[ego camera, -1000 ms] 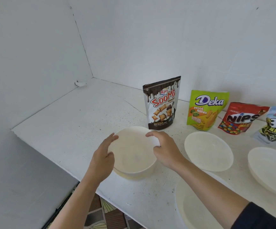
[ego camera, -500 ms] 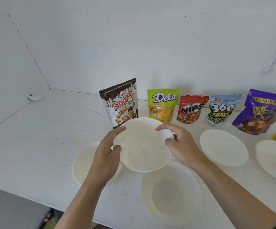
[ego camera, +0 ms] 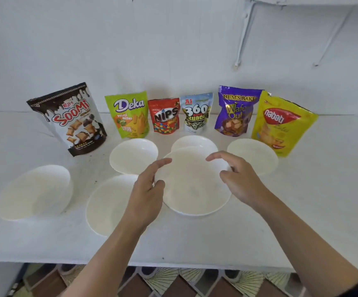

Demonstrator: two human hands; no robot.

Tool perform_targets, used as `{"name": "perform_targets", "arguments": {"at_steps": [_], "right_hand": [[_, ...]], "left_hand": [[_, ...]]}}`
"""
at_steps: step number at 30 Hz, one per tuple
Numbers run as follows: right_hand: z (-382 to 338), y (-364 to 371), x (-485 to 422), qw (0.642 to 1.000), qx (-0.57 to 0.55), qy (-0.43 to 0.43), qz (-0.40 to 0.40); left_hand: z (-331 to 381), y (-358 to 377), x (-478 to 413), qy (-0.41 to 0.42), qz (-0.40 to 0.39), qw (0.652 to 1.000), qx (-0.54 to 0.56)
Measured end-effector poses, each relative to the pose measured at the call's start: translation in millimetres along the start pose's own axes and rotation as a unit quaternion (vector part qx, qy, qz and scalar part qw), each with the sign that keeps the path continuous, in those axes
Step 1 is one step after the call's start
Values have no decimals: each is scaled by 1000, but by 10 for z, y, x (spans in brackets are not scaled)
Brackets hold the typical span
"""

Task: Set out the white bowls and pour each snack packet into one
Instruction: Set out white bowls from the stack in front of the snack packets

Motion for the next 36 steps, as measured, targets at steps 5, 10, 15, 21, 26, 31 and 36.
{"name": "perform_targets", "arguments": {"at_steps": [5,10,15,21,26,31,36], "right_hand": [[422,-182,189,998,40,14,-45],[796,1,194,994,62,21,-84],[899,202,139,994,64,12,-91],[926,208,43,995,64,11,-76],[821,142,-7,996,66,-22,-54],[425,182,-191,990,57,-122,-27],[-61,518,-407,984,42,-166,-47]], "left_hand": [[-218,434,267,-47,-27,998,-13],[-417,483,309,-94,-35,994,-50],[-505,398,226,-121,-25,991,-51],[-495,459,148,-104,-22,992,-67],[-457,431,117,-73,-31,992,-96],[-102,241,-2,26,-14,994,-108],[97,-237,-101,65,62,982,-164]]}}
Point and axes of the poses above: each hand's wrist, its own x-axis away from the middle knuckle, its own y-axis out of the palm, z = x × y, the point moved 2 cm from there along -x, towards the middle knuckle, and after that the axes turned 2 degrees about y, right-handed, at the moved point
